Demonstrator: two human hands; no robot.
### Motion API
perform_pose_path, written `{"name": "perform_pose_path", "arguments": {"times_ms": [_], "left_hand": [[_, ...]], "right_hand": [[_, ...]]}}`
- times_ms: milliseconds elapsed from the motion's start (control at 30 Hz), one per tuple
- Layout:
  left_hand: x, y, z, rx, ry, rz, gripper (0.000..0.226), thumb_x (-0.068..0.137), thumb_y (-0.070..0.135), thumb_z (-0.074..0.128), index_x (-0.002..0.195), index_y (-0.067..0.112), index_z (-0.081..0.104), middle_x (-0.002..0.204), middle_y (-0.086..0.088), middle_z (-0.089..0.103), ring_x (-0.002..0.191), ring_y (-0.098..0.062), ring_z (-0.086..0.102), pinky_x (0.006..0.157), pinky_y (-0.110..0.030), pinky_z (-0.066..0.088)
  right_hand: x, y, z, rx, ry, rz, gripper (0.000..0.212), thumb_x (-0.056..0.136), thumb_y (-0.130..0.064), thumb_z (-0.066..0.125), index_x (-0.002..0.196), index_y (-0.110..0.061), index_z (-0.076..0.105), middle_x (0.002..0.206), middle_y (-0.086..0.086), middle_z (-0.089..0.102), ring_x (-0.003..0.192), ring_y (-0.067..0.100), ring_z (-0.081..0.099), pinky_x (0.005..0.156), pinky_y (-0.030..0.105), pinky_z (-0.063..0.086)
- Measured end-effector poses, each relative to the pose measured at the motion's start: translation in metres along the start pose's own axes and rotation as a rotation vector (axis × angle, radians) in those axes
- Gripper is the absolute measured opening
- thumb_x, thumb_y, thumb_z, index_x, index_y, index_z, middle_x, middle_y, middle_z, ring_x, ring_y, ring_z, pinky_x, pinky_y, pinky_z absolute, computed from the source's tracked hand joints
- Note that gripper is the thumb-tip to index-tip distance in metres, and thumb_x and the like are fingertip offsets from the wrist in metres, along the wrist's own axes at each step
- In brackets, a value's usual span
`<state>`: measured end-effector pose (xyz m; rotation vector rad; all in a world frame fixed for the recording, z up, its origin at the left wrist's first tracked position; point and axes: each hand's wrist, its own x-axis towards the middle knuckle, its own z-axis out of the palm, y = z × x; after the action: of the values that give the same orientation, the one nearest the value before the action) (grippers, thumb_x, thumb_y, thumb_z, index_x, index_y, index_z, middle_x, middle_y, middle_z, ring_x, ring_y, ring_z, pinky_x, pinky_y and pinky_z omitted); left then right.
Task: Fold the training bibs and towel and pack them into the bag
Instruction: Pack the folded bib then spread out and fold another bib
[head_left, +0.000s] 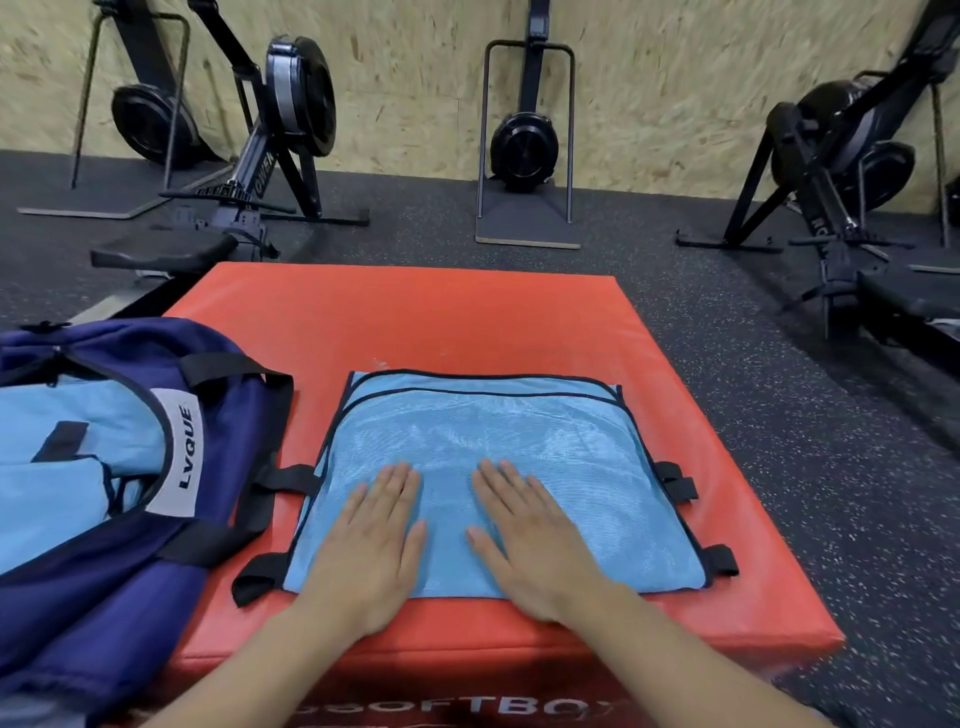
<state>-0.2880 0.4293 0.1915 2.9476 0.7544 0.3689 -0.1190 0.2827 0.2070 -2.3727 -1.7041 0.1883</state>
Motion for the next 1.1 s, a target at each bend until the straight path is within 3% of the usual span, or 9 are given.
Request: {"name": "perform_pose_path", "arguments": {"times_ms": [200, 300, 467, 567, 667, 833, 933, 1033, 1100], "left_hand": [[0.0, -0.029, -0.002, 0.036, 0.011, -0.07, 0.072, 0.103, 0.052, 0.01, 0.153, 0.008, 0.037, 0.16, -0.005, 0.032, 0.148, -0.016, 0.028, 0.12, -0.033, 0.009], [0.003, -0.032, -0.002, 0.025, 0.0, -0.056, 0.077, 0.101, 0.058, 0.004, 0.155, 0.011, 0.033, 0.162, -0.002, 0.027, 0.15, -0.014, 0.023, 0.121, -0.029, 0.004], [0.01, -0.039, -0.002, -0.016, 0.02, -0.035, 0.076, 0.099, 0.061, 0.004, 0.157, 0.016, 0.025, 0.164, 0.005, 0.017, 0.152, -0.008, 0.012, 0.122, -0.024, -0.002], [0.019, -0.046, -0.002, -0.048, 0.016, 0.008, 0.078, 0.097, 0.065, 0.0, 0.159, 0.021, 0.017, 0.165, 0.009, 0.008, 0.152, -0.004, 0.002, 0.122, -0.024, -0.004], [0.027, -0.057, -0.003, -0.049, -0.001, 0.047, 0.077, 0.096, 0.066, -0.001, 0.159, 0.024, 0.014, 0.165, 0.011, 0.004, 0.152, -0.001, -0.002, 0.123, -0.025, -0.005], [0.035, -0.067, -0.012, 0.014, -0.01, 0.064, 0.066, 0.103, 0.054, 0.016, 0.156, 0.018, 0.029, 0.163, 0.003, 0.02, 0.151, -0.01, 0.018, 0.122, -0.025, 0.002], [0.036, -0.057, -0.018, 0.048, -0.023, 0.05, 0.059, 0.097, 0.036, 0.033, 0.145, 0.004, 0.049, 0.152, -0.011, 0.045, 0.14, -0.024, 0.045, 0.121, -0.028, 0.009], [0.028, -0.04, -0.02, 0.081, -0.023, 0.045, 0.056, 0.093, 0.028, 0.035, 0.135, 0.0, 0.059, 0.143, -0.017, 0.055, 0.13, -0.031, 0.056, 0.118, -0.031, 0.015], [0.019, -0.029, -0.021, 0.109, -0.018, 0.049, 0.057, 0.093, 0.031, 0.036, 0.132, 0.0, 0.061, 0.139, -0.016, 0.058, 0.127, -0.032, 0.058, 0.114, -0.036, 0.024]], "right_hand": [[0.0, 0.075, -0.016, -0.105, 0.073, 0.347, 0.077, 0.093, -0.059, -0.002, 0.161, -0.023, 0.004, 0.168, -0.005, -0.004, 0.154, 0.013, -0.009, 0.125, 0.035, -0.005], [0.005, 0.099, -0.035, -0.116, 0.087, 0.417, 0.063, 0.104, -0.053, 0.02, 0.16, -0.024, 0.016, 0.168, 0.004, 0.003, 0.155, 0.02, 0.001, 0.125, 0.035, 0.002], [0.026, 0.142, -0.065, 0.163, 0.157, 0.675, 0.053, 0.102, -0.056, 0.031, 0.153, -0.04, 0.035, 0.165, 0.012, 0.018, 0.154, 0.024, 0.01, 0.123, 0.042, 0.012], [0.043, 0.148, -0.067, 0.327, 0.109, 0.631, 0.05, 0.102, -0.054, 0.035, 0.148, -0.038, 0.044, 0.164, 0.005, 0.025, 0.153, 0.018, 0.012, 0.124, 0.042, 0.013], [0.06, 0.143, -0.071, 0.352, 0.097, 0.571, 0.04, 0.104, -0.033, 0.042, 0.142, -0.022, 0.054, 0.157, 0.003, 0.036, 0.148, 0.022, 0.027, 0.12, 0.037, 0.018], [0.043, 0.156, -0.081, 0.423, 0.122, 0.62, 0.032, 0.102, -0.009, 0.044, 0.124, -0.001, 0.065, 0.134, 0.017, 0.052, 0.123, 0.032, 0.051, 0.1, 0.035, 0.039], [0.014, 0.159, -0.087, 0.432, 0.107, 0.658, 0.023, 0.096, 0.002, 0.044, 0.096, 0.016, 0.062, 0.097, 0.028, 0.058, 0.085, 0.035, 0.056, 0.067, 0.038, 0.039], [-0.019, 0.161, -0.087, 0.358, 0.069, 0.679, 0.031, 0.095, 0.002, 0.044, 0.064, 0.0, 0.046, 0.074, 0.01, 0.045, 0.08, 0.027, 0.046, 0.061, 0.035, 0.025], [-0.038, 0.156, -0.09, 0.329, 0.029, 0.688, 0.034, 0.098, -0.001, 0.044, 0.065, -0.008, 0.048, 0.078, 0.005, 0.048, 0.091, 0.028, 0.049, 0.067, 0.032, 0.031]]}}
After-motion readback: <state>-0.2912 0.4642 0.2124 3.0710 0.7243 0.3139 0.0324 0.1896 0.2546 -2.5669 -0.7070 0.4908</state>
